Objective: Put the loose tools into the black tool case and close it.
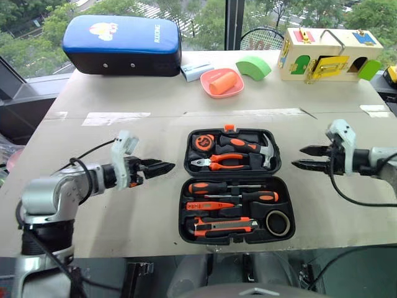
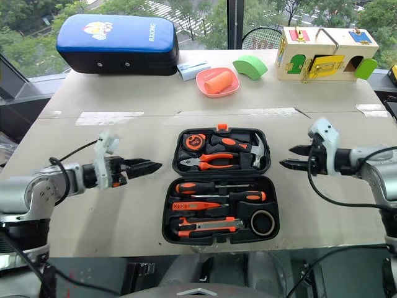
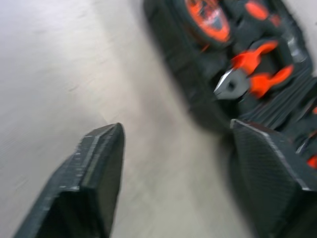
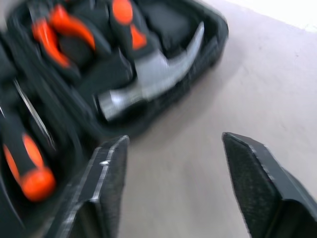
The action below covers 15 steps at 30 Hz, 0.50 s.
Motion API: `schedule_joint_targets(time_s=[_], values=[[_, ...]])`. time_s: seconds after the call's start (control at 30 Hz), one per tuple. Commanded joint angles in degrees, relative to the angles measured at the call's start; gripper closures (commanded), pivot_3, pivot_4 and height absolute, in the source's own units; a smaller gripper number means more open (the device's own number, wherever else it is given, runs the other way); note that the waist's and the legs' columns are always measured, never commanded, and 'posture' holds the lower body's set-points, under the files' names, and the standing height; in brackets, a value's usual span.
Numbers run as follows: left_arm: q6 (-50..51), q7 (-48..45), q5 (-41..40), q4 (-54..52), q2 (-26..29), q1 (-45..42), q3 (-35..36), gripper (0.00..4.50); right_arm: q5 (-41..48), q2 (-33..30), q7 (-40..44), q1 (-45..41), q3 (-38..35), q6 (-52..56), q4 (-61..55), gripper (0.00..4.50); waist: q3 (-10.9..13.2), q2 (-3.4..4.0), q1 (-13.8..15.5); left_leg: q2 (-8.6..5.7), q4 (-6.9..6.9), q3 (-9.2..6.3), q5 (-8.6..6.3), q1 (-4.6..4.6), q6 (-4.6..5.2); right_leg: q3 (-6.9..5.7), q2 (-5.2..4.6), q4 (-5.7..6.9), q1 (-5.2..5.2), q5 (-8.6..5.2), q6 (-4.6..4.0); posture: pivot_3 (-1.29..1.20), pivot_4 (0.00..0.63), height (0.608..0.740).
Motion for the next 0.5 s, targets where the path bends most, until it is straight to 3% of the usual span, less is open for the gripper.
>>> schedule_joint_targets(time_s=[0.03, 0.27, 0.3, 0.33, 0.5], values=[[5.62, 4.85, -1.46, 1.57, -2.45, -3.9, 1.95, 0.83, 1.34, 3.13, -6.21, -4.19, -1.24, 7.13, 1.51, 1.71, 0.0, -0.01, -0.1, 0.0, 0.0, 0.0, 0.0, -0.03, 0.0, 0.0, 0.0, 0.0, -0.02, 0.0, 0.0, 0.0, 0.15, 0.735], [5.31, 8.9, -1.15, 3.18, -6.53, -6.51, 0.83, 0.83, 0.77, 6.93, -10.39, -6.44, 0.96, 8.42, 3.7, 1.71, 0.0, 0.0, -0.2, -0.02, -0.04, 0.02, 0.01, -0.04, -0.02, 0.03, -0.02, -0.02, -0.06, 0.0, 0.0, 0.0, 0.15, 0.735], [5.05, 9.05, -1.21, 3.19, -6.73, -6.43, 0.82, 1.32, 0.46, 6.9, -10.3, -6.15, 1.69, 7.85, 3.53, 1.65, 0.0, 0.0, -0.24, -0.02, -0.04, 0.02, 0.01, -0.04, -0.01, 0.04, -0.02, -0.01, -0.06, 0.0, 0.0, 0.0, 0.15, 0.735], [4.75, 9.25, -1.18, 3.29, -6.94, -6.3, 0.74, 1.53, -0.14, 6.85, -10.48, -5.74, 2.59, 7.17, 3.38, 1.65, 0.0, 0.0, -0.26, -0.02, -0.02, 0.03, 0.01, -0.04, -0.02, 0.06, -0.02, 0.0, -0.06, 0.0, 0.0, 0.0, 0.15, 0.735], [3.78, 10.1, -0.71, 3.48, -7.61, -5.75, -0.4, 3.97, -2.37, 7.43, -12.31, -4.74, 5.14, 4.91, 4.11, 4.01, -0.1, -0.02, -0.21, -0.03, 0.0, 0.05, 0.01, 0.01, -0.02, 0.07, -0.02, 0.01, -0.03, 0.0, 0.0, 0.0, 0.15, 0.735]])
